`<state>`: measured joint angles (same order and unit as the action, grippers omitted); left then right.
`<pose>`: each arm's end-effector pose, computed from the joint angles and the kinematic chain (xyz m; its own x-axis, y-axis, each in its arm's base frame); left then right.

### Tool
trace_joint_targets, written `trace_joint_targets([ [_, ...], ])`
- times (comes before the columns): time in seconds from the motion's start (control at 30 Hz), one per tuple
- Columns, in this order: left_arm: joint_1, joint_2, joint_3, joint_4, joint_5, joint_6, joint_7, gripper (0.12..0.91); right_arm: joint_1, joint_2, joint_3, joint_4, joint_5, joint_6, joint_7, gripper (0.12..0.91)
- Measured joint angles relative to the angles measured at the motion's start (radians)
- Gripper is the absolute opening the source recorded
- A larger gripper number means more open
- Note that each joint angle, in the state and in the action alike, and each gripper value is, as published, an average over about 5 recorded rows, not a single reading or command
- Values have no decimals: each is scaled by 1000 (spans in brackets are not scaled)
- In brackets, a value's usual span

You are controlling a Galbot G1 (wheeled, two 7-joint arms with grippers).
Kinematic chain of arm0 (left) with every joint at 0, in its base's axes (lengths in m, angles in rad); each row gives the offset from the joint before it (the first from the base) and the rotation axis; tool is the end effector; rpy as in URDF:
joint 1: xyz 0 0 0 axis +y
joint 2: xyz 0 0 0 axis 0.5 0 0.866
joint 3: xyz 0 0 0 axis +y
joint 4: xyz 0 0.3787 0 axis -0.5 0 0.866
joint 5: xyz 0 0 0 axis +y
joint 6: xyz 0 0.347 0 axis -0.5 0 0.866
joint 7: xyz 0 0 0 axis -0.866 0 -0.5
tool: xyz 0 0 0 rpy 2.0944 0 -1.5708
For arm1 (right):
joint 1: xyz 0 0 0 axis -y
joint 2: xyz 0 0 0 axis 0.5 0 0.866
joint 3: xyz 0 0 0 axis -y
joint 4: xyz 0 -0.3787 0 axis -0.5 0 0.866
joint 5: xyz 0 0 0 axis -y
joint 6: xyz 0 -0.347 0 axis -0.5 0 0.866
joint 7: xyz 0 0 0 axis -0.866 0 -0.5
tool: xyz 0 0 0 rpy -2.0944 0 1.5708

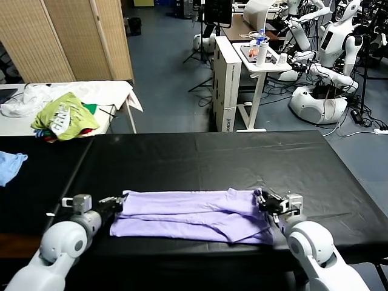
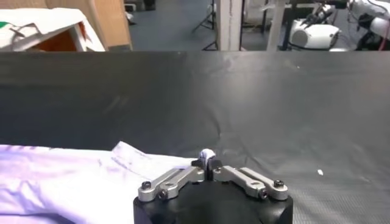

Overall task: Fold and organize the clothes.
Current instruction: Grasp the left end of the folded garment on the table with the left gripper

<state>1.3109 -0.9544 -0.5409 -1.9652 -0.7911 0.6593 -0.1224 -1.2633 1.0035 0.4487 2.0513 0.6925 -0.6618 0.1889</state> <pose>0.2579 0.1464 -0.2737 -0.8090 0.1695 0.5628 0.1211 0.9851 -0.1225 0.2576 -0.0979 -0.2577 -0.8499 -0.1769 0.4964 -0.1706 0.9836 0.0584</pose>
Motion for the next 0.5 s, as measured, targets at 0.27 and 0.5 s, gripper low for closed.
trace_joint_targets([
  [0.27,111,-50,-92,-85,0,0,4,896,-57,-39,69,68,48,7,-5,907],
  [0.5,183,-114,-155,-102,3,-15,23,907,-102,-65,127,128,85,15,-8,907],
])
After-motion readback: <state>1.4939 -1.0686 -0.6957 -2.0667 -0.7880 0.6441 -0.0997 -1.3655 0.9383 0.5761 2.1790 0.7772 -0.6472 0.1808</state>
